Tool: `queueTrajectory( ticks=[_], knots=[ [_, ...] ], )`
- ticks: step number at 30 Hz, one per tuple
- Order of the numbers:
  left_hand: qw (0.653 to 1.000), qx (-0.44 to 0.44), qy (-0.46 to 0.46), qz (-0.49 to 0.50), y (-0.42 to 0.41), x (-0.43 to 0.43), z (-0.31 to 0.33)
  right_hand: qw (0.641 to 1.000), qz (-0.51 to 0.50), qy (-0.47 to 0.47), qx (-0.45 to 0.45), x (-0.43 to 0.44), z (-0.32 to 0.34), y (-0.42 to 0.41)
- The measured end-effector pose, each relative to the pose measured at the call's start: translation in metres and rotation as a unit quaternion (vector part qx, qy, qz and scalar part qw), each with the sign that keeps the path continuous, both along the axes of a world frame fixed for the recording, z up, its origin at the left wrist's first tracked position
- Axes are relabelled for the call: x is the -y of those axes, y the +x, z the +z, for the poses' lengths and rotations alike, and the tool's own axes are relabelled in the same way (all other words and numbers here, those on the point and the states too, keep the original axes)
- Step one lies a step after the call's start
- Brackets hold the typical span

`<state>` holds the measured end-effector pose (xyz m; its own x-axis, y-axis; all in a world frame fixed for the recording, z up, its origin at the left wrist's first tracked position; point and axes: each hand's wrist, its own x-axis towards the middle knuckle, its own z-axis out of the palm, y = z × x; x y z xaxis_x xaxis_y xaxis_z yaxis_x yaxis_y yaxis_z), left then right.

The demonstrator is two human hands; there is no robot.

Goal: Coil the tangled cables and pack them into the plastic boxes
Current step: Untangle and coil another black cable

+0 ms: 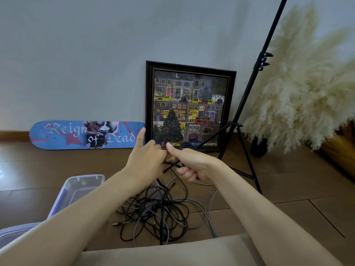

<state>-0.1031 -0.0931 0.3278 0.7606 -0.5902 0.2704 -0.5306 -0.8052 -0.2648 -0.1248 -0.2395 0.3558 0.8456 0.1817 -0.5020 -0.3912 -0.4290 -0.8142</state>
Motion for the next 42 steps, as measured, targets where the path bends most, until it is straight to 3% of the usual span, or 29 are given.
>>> queueTrajectory(
  ticks=[4, 10, 14, 16, 19, 21, 24, 27, 30, 32, 35, 39, 42],
  knots=[
    [0.981, 0.148, 0.054, -0.116, 0.020, -0.027, -0.016, 0.999, 0.037, -0.021, 0.004, 0.012, 0.008, -0.002],
    [0.983, 0.108, 0.011, -0.151, 0.020, -0.023, -0.010, 0.989, 0.061, -0.113, 0.075, 0.024, 0.005, 0.000],
    [0.995, -0.055, 0.025, -0.079, 0.005, -0.001, -0.013, 0.993, 0.020, -0.055, 0.099, 0.017, 0.000, 0.001],
    [0.988, -0.133, -0.068, -0.047, 0.004, 0.008, -0.015, 0.993, 0.010, -0.043, 0.107, 0.017, 0.000, 0.002],
    [0.956, -0.158, -0.245, -0.045, 0.005, 0.008, -0.011, 0.995, -0.009, -0.018, 0.096, 0.023, -0.001, 0.004],
    [0.955, -0.129, -0.265, -0.043, 0.004, 0.002, -0.005, 0.997, -0.006, -0.023, 0.078, 0.024, -0.003, 0.007],
    [0.991, 0.032, -0.117, -0.058, 0.000, -0.004, -0.002, 0.997, 0.031, -0.056, 0.033, 0.017, -0.007, 0.003],
    [0.980, 0.170, -0.046, -0.093, 0.001, -0.006, 0.005, 0.990, 0.085, -0.112, -0.004, 0.008, -0.010, 0.000],
    [0.965, 0.226, -0.009, -0.133, 0.002, -0.008, 0.010, 0.973, 0.157, -0.165, -0.049, 0.000, -0.017, 0.000],
    [0.958, 0.240, 0.001, -0.154, 0.004, -0.010, 0.010, 0.962, 0.209, -0.149, -0.095, -0.006, -0.017, -0.002],
    [0.966, 0.192, -0.034, -0.169, 0.008, -0.011, 0.009, 0.955, 0.261, -0.053, -0.132, -0.007, -0.012, -0.005],
    [0.982, -0.028, -0.132, -0.129, 0.013, -0.010, 0.011, 0.937, 0.286, 0.095, -0.178, 0.001, -0.007, -0.007],
    [0.971, -0.122, -0.190, -0.071, 0.013, -0.009, 0.014, 0.914, 0.278, 0.215, -0.201, 0.007, -0.006, -0.006]
  ],
)
